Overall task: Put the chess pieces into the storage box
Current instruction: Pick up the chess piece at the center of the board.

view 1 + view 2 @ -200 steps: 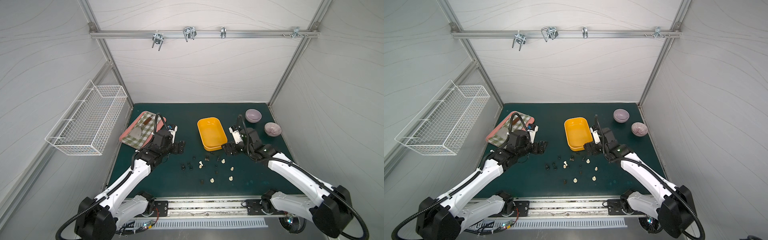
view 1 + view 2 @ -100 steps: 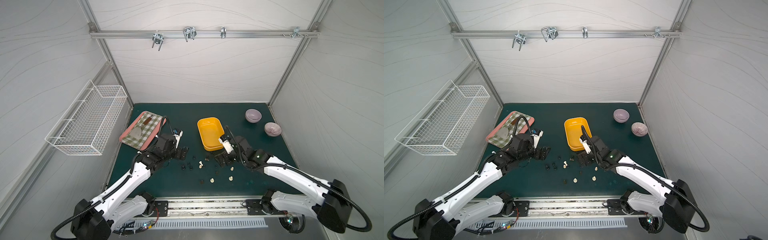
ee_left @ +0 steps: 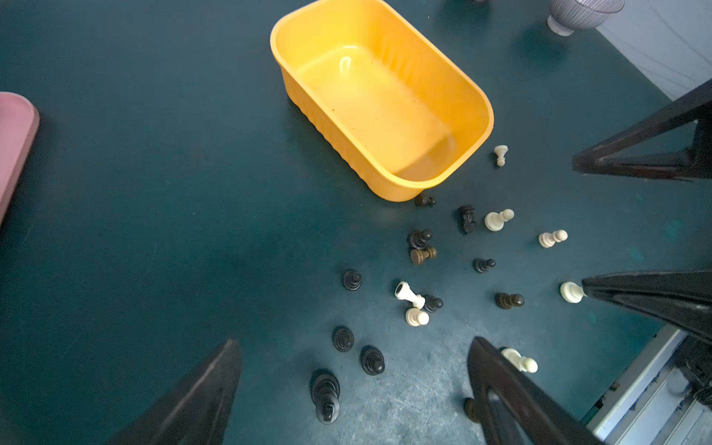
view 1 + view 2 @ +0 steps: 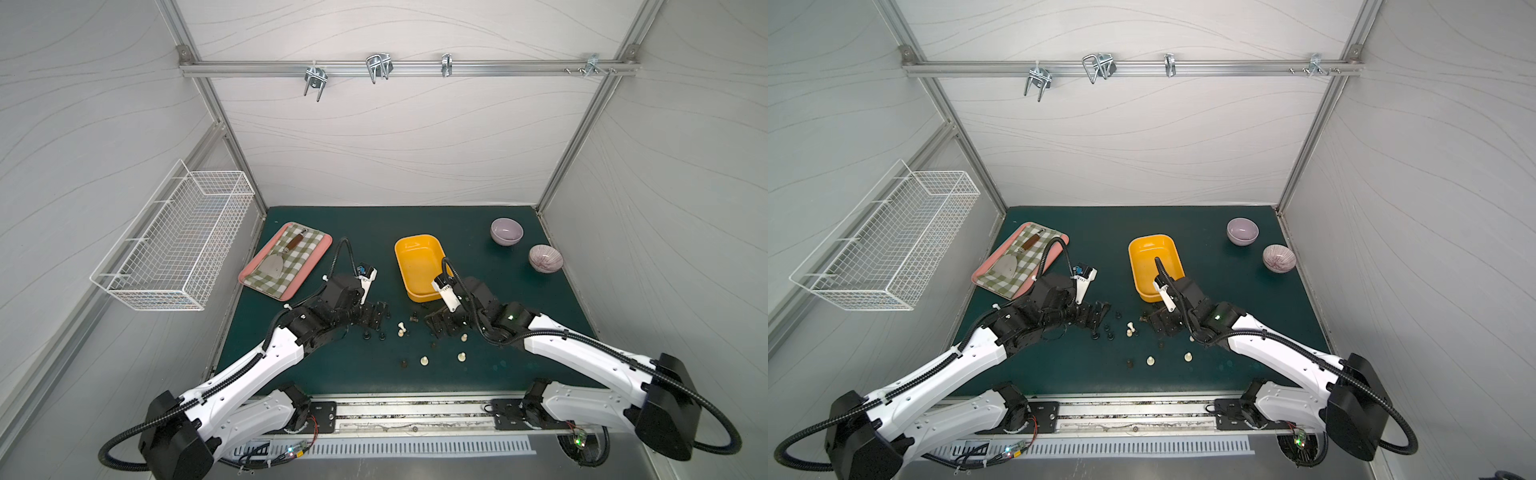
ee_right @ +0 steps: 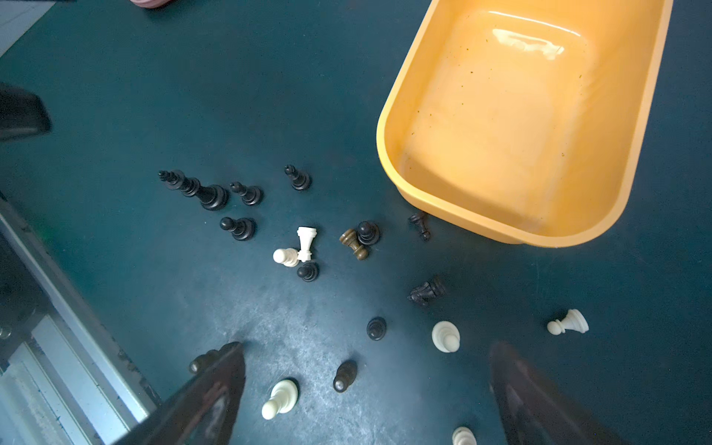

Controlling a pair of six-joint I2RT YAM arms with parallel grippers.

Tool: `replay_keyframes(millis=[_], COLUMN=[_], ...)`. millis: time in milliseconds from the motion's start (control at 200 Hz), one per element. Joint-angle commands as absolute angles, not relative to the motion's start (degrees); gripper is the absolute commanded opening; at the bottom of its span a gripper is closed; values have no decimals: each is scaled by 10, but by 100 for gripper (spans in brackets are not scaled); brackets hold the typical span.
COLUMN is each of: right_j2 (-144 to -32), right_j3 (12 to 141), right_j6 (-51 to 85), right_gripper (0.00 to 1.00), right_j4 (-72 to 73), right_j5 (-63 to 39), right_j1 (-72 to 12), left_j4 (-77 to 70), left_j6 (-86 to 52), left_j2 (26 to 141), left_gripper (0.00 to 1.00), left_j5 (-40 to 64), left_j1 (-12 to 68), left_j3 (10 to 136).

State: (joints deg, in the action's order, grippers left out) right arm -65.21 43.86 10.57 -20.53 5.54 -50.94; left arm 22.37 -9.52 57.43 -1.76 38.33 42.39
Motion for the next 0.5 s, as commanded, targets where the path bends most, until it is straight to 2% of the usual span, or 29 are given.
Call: replay_keyframes(millis=[0,495], right_j2=[-654,-676], right_j3=[441,449], right_j6=[112,108], right_gripper=[98,86], right_j4=[-202,-220], right_j5=[60,67], right_j1=[-515,-520], left_j4=[220,225], left_j6=[-112,-122], left_j2=[579,595], left_gripper=[93,93], left_j5=[-34,-70], left_j1=[392,400], left_j3=[425,437])
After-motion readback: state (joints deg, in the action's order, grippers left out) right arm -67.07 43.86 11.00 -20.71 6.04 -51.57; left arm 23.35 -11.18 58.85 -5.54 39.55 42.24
